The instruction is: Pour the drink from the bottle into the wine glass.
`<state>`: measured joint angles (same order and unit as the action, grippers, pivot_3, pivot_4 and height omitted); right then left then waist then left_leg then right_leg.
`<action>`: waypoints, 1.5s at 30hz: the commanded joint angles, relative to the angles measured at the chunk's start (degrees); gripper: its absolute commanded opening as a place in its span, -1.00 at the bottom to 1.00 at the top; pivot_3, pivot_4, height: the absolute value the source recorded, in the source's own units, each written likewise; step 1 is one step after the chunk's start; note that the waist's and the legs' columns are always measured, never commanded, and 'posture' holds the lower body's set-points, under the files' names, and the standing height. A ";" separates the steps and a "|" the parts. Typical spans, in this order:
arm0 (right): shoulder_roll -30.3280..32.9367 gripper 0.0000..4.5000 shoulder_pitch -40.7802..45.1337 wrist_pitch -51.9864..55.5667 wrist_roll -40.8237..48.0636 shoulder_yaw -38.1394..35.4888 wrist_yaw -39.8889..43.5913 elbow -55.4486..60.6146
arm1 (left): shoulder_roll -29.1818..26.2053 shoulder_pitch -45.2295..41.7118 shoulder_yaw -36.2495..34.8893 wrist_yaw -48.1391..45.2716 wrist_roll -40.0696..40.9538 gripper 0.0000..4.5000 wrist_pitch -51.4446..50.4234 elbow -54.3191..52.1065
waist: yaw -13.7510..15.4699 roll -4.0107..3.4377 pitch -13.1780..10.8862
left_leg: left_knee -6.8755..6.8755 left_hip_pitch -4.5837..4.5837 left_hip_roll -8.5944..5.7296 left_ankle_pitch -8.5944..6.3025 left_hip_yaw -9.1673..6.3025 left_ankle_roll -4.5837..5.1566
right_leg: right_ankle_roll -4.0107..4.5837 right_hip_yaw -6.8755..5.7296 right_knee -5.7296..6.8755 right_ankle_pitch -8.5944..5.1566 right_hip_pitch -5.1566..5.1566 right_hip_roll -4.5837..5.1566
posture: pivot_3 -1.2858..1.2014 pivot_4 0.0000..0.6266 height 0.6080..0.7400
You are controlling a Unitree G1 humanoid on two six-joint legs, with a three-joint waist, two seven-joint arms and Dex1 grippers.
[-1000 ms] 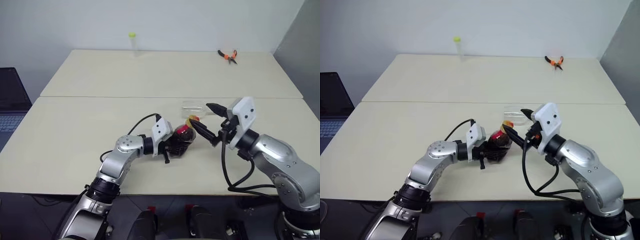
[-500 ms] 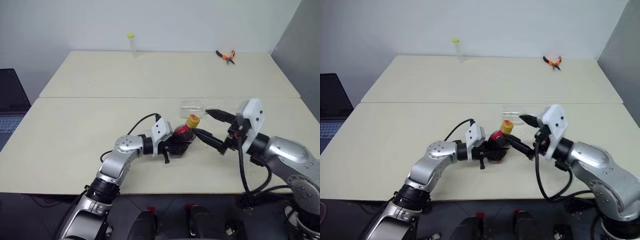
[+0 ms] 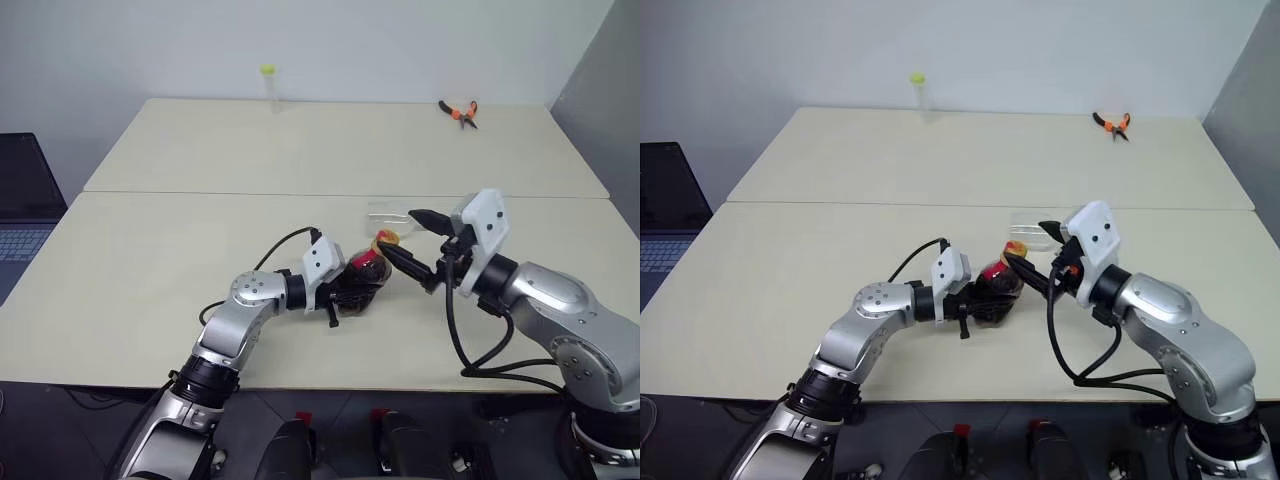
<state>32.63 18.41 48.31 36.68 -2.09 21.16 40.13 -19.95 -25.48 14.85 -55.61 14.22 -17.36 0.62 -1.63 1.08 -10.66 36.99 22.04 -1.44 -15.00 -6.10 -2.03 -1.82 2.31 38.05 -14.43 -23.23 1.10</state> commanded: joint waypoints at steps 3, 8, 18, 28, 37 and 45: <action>4.15 0.79 -3.65 2.73 6.74 -8.95 3.50 1.29 | 0.01 -0.55 -1.06 -0.40 1.25 -0.70 1.25 -2.71 | 0.04 0.00 0.00 | 0.03 -0.01 0.00 0.00 0.05 0.01 | -0.07 0.01 -0.01 -0.04 0.03 -0.01 | 0.03 -0.52 1.00; 6.90 0.79 -5.84 6.40 16.68 -12.43 7.06 2.61 | 0.02 -0.83 -1.06 -0.56 1.23 -0.70 1.34 -2.41 | -0.14 0.00 0.00 | 0.03 -0.05 0.10 0.01 0.06 0.02 | -0.14 0.02 0.03 -0.08 0.03 -0.05 | 0.03 -0.52 1.00; -1.79 0.79 1.78 7.90 19.69 -4.76 -4.74 -1.14 | 0.11 -1.19 -0.92 -0.64 1.14 -0.70 1.29 -2.20 | -0.09 0.00 0.00 | 0.05 -0.06 0.08 0.05 0.06 0.06 | -0.22 0.03 0.06 -0.08 0.04 -0.07 | 0.03 -0.52 1.00; -4.72 0.53 2.67 6.53 18.21 -2.45 -5.84 -3.29 | -0.13 -0.85 -1.04 -0.42 1.15 -0.70 1.20 -2.70 | -0.04 0.00 0.00 | 0.00 -0.02 0.02 0.04 0.03 0.06 | -0.10 0.01 0.01 -0.01 0.01 -0.04 | 0.03 -0.52 1.00; -7.50 -0.45 1.96 5.68 19.52 -2.79 -7.06 -2.63 | -0.12 -0.86 -0.89 -0.49 1.13 -0.70 1.31 -2.72 | -0.06 0.00 0.00 | 0.02 -0.03 0.04 0.05 0.04 0.07 | -0.16 0.02 0.03 -0.04 0.01 -0.04 | 0.03 -0.52 1.00; -13.23 -0.45 1.31 4.11 23.88 -5.44 -9.64 -3.26 | -0.02 -0.97 -0.78 -0.30 1.15 -0.70 1.33 -2.71 | -0.08 0.00 0.00 | 0.02 -0.03 0.04 0.04 0.02 0.07 | -0.13 0.04 0.03 -0.03 0.01 -0.04 | 0.03 -0.52 1.00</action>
<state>21.07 18.98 55.40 56.13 -5.81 11.64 35.05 -20.24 -25.49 14.28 -55.71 14.78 -17.10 0.21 -1.71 1.08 -10.66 37.01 22.00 -1.39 -14.96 -6.07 -1.97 -1.95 2.35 38.08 -14.46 -23.22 1.06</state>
